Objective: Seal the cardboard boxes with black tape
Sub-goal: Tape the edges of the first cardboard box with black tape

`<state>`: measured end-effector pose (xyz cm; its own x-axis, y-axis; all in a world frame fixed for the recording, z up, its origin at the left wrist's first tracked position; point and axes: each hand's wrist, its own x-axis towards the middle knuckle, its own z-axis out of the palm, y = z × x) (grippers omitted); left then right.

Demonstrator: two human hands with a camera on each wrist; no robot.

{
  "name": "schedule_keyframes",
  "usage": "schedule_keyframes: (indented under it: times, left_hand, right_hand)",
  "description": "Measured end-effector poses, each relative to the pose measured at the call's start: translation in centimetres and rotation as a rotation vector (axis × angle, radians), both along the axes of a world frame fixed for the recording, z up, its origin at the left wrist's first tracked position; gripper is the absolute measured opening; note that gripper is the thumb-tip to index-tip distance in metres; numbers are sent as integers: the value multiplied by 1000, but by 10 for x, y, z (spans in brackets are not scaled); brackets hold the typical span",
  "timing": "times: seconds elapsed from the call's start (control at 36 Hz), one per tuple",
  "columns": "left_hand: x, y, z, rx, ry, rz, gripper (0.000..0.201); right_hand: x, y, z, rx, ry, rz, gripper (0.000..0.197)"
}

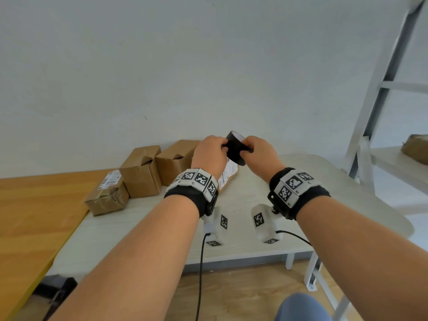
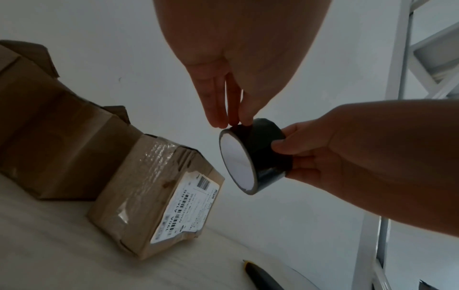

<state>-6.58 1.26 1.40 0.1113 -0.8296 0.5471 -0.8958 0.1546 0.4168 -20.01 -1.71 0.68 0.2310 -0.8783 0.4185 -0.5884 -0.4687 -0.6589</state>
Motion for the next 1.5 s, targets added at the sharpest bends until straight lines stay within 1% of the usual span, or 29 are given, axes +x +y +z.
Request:
schedule_keyframes:
  times: [0.11,0.31,0.39,0.42,0.5,0.64,0.72,0.83,1.0,1.17,1.22,1.33,1.5]
  left_hand:
    - [-1,-2,-2,-15,14,2,29]
    - [0,-5,-1,-64,138,30,24]
    - [-1,-6,0,-63,162,32,34]
    - [-1,-6,1,-58,147,31,35]
    - [-1,-6,1,-75,42,54,24]
    - [1,-5,2,-79,139,58,18]
    - [2,-6,3,-60,157,49,15]
    - [5,-9,2,-36,153,44,17]
    - [1,-14,1,19,112,57,15]
    - [0,-13,6,93,34,11,16]
    - [-1,-12,7,101,35,-2,16]
    - [-10,-9,8,125,17,-44,17]
    - [-12,-7,10,144,11,-60,20]
  right_hand:
    - [0,-1,1,-3,-8,-9,16]
    - [0,0,1,-19,-33,5,22]
    - [2,1,2,-24,-64,18,26]
    - [2,2,2,-26,-71,20,27]
    - [2,2,1,-20,-89,25,27]
    - [2,2,-2,-19,-82,22,28]
    - [1,3,-4,-28,-71,45,26]
    - [1,4,-4,-58,-36,57,23]
    - [-1,-3,-3,-38,-16,46,22]
    - [-7,-5,-6,-23,0,2,17]
    - [-7,-5,-7,-28,8,-17,16]
    - [-9,-8,-8,-5,-23,-80,22]
    - [-9,-8,-5,25,1,-95,18]
